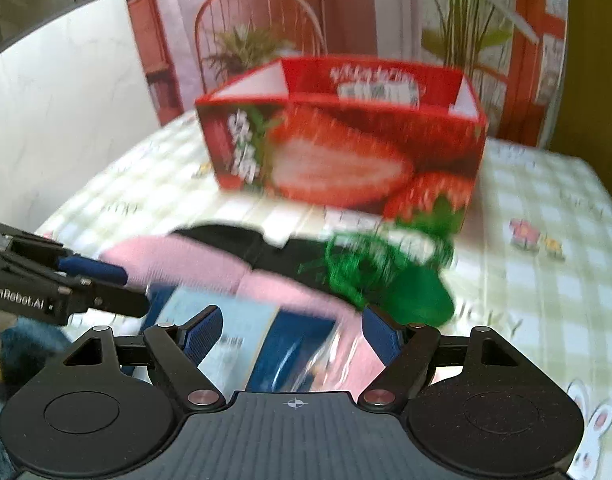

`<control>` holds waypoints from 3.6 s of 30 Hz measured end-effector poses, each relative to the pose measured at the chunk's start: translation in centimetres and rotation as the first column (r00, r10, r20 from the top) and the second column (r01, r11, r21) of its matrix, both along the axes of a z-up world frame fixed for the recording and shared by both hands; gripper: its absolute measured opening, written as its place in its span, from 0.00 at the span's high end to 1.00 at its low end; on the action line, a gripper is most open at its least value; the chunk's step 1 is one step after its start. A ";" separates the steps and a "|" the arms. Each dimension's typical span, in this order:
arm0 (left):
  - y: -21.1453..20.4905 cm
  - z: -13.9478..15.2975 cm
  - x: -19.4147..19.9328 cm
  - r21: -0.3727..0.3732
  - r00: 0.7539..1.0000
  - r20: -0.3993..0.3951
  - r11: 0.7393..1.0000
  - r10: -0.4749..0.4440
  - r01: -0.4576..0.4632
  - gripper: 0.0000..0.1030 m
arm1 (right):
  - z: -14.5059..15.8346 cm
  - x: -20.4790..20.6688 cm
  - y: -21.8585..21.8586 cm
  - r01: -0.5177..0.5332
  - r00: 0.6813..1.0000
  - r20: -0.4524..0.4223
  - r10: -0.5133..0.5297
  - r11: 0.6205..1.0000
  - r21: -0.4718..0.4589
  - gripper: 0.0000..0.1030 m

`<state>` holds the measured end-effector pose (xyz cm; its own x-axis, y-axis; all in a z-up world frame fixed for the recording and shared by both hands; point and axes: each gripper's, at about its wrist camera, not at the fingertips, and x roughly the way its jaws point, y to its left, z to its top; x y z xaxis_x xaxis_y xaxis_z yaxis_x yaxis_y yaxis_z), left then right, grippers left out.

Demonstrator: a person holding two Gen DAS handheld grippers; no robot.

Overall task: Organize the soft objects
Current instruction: 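Close both tools on the blue-and-white packet, then lift the blue-and-white packet with both tools toward the red box, then lower the blue-and-white packet into the box and open both tools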

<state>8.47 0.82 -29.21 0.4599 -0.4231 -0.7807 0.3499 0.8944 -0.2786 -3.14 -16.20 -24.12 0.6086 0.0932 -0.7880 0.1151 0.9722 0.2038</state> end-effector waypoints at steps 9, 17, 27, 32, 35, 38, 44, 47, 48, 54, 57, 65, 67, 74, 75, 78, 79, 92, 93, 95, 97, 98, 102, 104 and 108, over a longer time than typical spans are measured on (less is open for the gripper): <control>-0.3 -2.2 0.1 -0.025 0.996 -0.085 0.999 -0.033 0.031 0.49 | -1.3 -0.8 1.1 -0.078 0.994 -0.075 0.082 0.995 0.062 0.37; -0.8 -3.1 0.6 -0.057 0.994 -0.101 0.998 -0.035 0.030 0.59 | -2.2 -0.2 1.1 -0.099 0.990 -0.087 0.108 0.990 0.102 0.55; -1.5 -2.1 5.9 -0.011 0.996 -0.088 1.000 -0.008 0.007 0.60 | -2.9 2.9 0.3 -0.115 0.990 -0.076 0.120 0.991 0.069 0.56; -1.7 -2.4 7.1 -0.024 0.999 -0.046 0.999 0.021 -0.022 0.59 | -3.7 5.1 -0.9 -0.097 0.993 -0.066 0.101 0.993 0.068 0.56; -1.4 -2.9 6.6 -0.062 0.999 -0.019 0.997 0.039 -0.040 0.59 | -3.9 5.5 -1.4 -0.092 0.994 -0.057 0.096 0.993 0.074 0.56; -0.7 -3.5 5.8 -0.111 0.998 -0.013 0.991 0.068 -0.069 0.59 | -4.2 5.0 -1.6 -0.071 0.997 -0.035 0.074 0.993 0.094 0.55; 0.4 -4.0 5.6 -0.154 0.996 -0.028 0.985 0.079 -0.082 0.62 | -4.7 3.3 -1.1 -0.020 1.000 0.018 0.018 0.994 0.103 0.55; 0.1 -3.8 5.3 -0.143 0.997 -0.018 0.987 0.069 -0.071 0.63 | -4.6 3.1 -0.9 -0.019 0.999 0.029 0.016 0.996 0.089 0.56; 0.0 -3.8 5.3 -0.141 0.998 -0.016 0.988 0.065 -0.067 0.63 | -4.5 3.1 -0.7 -0.025 0.999 0.032 0.023 0.997 0.072 0.56; 0.3 -3.4 4.4 -0.142 0.999 -0.001 0.989 0.049 -0.049 0.64 | -4.1 2.3 0.0 -0.044 0.997 0.058 0.042 0.998 0.039 0.59; 0.4 -2.9 4.1 -0.149 0.999 0.023 0.988 0.045 -0.041 0.65 | -3.8 1.9 0.0 -0.046 0.996 0.072 0.043 0.998 0.039 0.60; 0.6 -1.0 3.0 -0.165 0.990 0.129 0.986 0.056 -0.034 0.65 | -2.1 1.1 0.7 -0.071 0.982 0.173 0.076 0.997 -0.036 0.62; 0.7 -0.4 2.6 -0.174 0.984 0.168 0.984 0.059 -0.029 0.65 | -1.8 0.9 0.7 -0.067 0.978 0.197 0.075 0.997 -0.047 0.62; 0.7 2.1 1.6 -0.183 0.958 0.281 0.983 0.054 -0.001 0.64 | -0.3 0.8 0.5 -0.047 0.958 0.279 0.068 0.995 -0.084 0.62; 0.7 2.3 1.6 -0.188 0.956 0.289 0.982 0.053 0.002 0.64 | -0.1 0.8 0.4 -0.047 0.956 0.286 0.070 0.995 -0.087 0.62; 0.9 4.0 1.8 -0.198 0.942 0.330 0.980 0.052 0.016 0.64 | 1.1 1.0 0.2 -0.046 0.944 0.320 0.078 0.993 -0.105 0.62; 0.9 4.7 2.0 -0.201 0.936 0.348 0.979 0.051 0.021 0.64 | 1.6 1.1 0.1 -0.044 0.940 0.331 0.076 0.994 -0.104 0.62; -0.2 13.4 9.5 -0.245 0.878 0.467 0.969 0.105 0.014 0.64 | 7.7 9.3 -4.4 -0.020 0.887 0.457 0.069 0.994 -0.111 0.62; -0.4 13.7 10.4 -0.249 0.882 0.458 0.968 0.109 0.010 0.64 | 8.0 10.3 -4.7 -0.018 0.885 0.461 0.073 0.992 -0.123 0.62; -0.9 14.1 12.4 -0.249 0.895 0.431 0.969 0.117 -0.006 0.64 | 8.3 12.1 -5.4 -0.014 0.886 0.458 0.076 0.990 -0.138 0.62; -1.3 14.2 14.2 -0.256 0.906 0.404 0.966 0.125 -0.019 0.63 | 8.5 14.0 -6.5 -0.015 0.892 0.445 0.074 0.991 -0.135 0.62; -1.3 14.0 14.9 -0.258 0.910 0.393 0.966 0.132 -0.029 0.63 | 8.4 14.9 -7.1 -0.011 0.897 0.437 0.066 0.992 -0.126 0.62; -2.1 12.4 17.9 -0.229 0.933 0.332 0.971 0.138 -0.062 0.62 | 7.4 18.1 -8.9 -0.007 0.929 0.368 0.037 0.997 -0.083 0.62; -2.4 11.4 19.2 -0.205 0.946 0.297 0.976 0.131 -0.071 0.62 | 6.6 19.3 -9.4 -0.010 0.944 0.328 0.033 0.997 -0.072 0.62; -3.1 9.3 21.4 -0.146 0.964 0.241 0.986 0.112 -0.079 0.62 | 4.4 21.4 -10.4 0.003 0.969 0.247 0.004 1.000 -0.026 0.62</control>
<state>29.88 -2.27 -19.92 0.6750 -0.4604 -0.5766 0.3378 0.8876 -0.3132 18.26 -26.60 -19.76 0.7843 0.0753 -0.6158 0.0639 0.9775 0.2010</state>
